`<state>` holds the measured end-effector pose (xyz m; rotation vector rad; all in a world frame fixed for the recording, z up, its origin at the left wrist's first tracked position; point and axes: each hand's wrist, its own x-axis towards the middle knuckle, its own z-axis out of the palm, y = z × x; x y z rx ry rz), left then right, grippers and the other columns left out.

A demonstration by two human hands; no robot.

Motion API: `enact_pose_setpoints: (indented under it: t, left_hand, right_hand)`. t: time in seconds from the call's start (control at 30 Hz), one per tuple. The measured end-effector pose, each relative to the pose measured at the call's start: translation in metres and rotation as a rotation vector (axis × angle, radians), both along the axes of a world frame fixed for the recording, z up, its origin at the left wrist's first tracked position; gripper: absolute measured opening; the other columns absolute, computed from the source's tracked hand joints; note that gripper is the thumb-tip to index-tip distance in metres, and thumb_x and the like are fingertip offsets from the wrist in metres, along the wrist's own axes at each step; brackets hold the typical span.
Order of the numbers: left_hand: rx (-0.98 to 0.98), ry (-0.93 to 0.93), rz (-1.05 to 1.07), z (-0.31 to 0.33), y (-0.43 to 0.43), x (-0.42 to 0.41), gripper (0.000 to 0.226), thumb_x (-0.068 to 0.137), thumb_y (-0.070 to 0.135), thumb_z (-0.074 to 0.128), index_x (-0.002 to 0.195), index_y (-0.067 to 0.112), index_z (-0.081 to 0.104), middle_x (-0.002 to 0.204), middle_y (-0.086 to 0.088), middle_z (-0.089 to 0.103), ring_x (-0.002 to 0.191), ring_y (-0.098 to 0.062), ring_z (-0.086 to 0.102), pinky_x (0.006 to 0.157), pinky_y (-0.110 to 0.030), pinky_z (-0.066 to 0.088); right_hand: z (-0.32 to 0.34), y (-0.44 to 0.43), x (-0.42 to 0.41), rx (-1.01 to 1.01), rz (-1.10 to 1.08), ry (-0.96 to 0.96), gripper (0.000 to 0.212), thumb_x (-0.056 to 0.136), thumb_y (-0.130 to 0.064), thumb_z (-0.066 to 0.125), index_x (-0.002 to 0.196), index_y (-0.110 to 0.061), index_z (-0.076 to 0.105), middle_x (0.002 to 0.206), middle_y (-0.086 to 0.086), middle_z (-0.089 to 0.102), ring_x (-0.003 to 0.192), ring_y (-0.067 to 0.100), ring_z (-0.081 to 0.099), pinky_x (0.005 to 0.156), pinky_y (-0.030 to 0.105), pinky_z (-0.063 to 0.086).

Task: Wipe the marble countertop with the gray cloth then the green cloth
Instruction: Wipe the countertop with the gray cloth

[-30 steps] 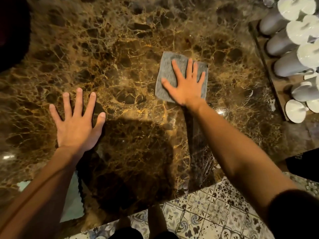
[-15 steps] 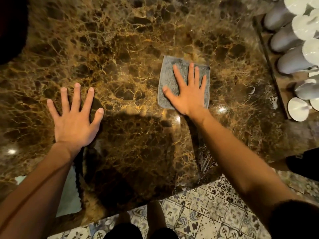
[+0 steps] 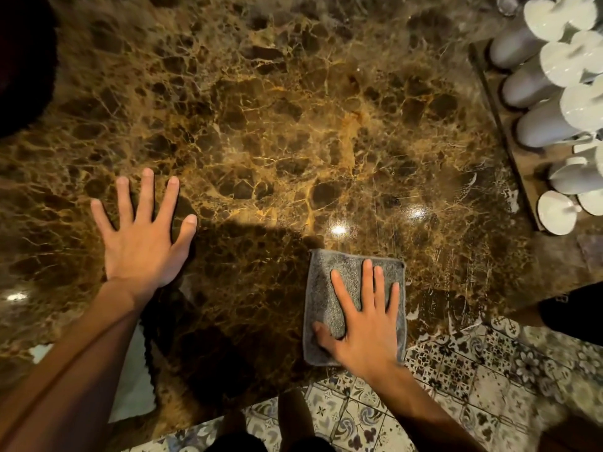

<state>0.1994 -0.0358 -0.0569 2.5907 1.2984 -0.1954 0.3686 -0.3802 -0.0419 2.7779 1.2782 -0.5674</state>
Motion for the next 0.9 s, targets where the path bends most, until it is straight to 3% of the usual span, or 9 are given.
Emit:
enact_pose_setpoints:
  t: [0.13,0.43,0.63,0.73,0.9]
  left_hand:
    - [-0.007,0.006,0.001,0.000,0.000,0.000,0.068,0.100,0.069,0.011,0.161,0.041,0.000,0.172,0.003,-0.007,0.157,-0.031,-0.012,0.120,-0.067,-0.007]
    - [-0.015,0.047,0.014,0.004,-0.001,0.003,0.070,0.097,0.072,0.007,0.160,0.043,-0.002,0.171,0.006,-0.009,0.157,-0.028,-0.013,0.120,-0.064,-0.009]
    - [-0.036,0.089,0.022,0.013,0.002,0.007,0.074,0.095,0.074,0.003,0.160,0.041,-0.003,0.171,0.005,-0.009,0.157,-0.028,-0.012,0.123,-0.061,-0.006]
    - [0.015,0.034,-0.004,0.023,-0.012,0.038,0.074,0.097,0.071,0.006,0.162,0.035,0.002,0.172,0.001,-0.001,0.157,-0.029,-0.006,0.124,-0.061,-0.002]
    - [-0.044,-0.051,-0.128,0.027,-0.062,0.129,0.070,0.099,0.068,0.009,0.161,0.037,0.001,0.171,0.001,-0.011,0.157,-0.029,-0.010,0.124,-0.058,-0.007]
  right_hand:
    - [-0.004,0.024,0.029,0.016,-0.022,-0.029,0.089,0.087,-0.090,0.015,0.163,-0.045,0.003,0.171,0.018,-0.011,0.157,0.037,-0.013,0.121,0.068,-0.003]
    - [-0.005,0.146,0.176,0.067,-0.164,-0.024,0.087,0.085,-0.092,0.020,0.159,-0.053,-0.003,0.171,0.011,-0.018,0.156,0.031,-0.020,0.121,0.063,-0.014]
    - [-0.005,0.169,0.202,0.076,-0.178,-0.048,0.088,0.084,-0.093,0.015,0.160,-0.051,-0.004,0.171,0.014,-0.017,0.156,0.033,-0.020,0.120,0.065,-0.015]
    - [-0.006,0.171,0.208,0.086,-0.163,-0.046,0.088,0.085,-0.092,0.014,0.160,-0.050,-0.005,0.170,0.015,-0.017,0.156,0.033,-0.021,0.120,0.065,-0.015]
    - [-0.006,0.168,0.199,0.066,-0.148,-0.051,0.088,0.085,-0.091,0.013,0.160,-0.050,-0.008,0.170,0.014,-0.018,0.156,0.034,-0.022,0.120,0.066,-0.015]
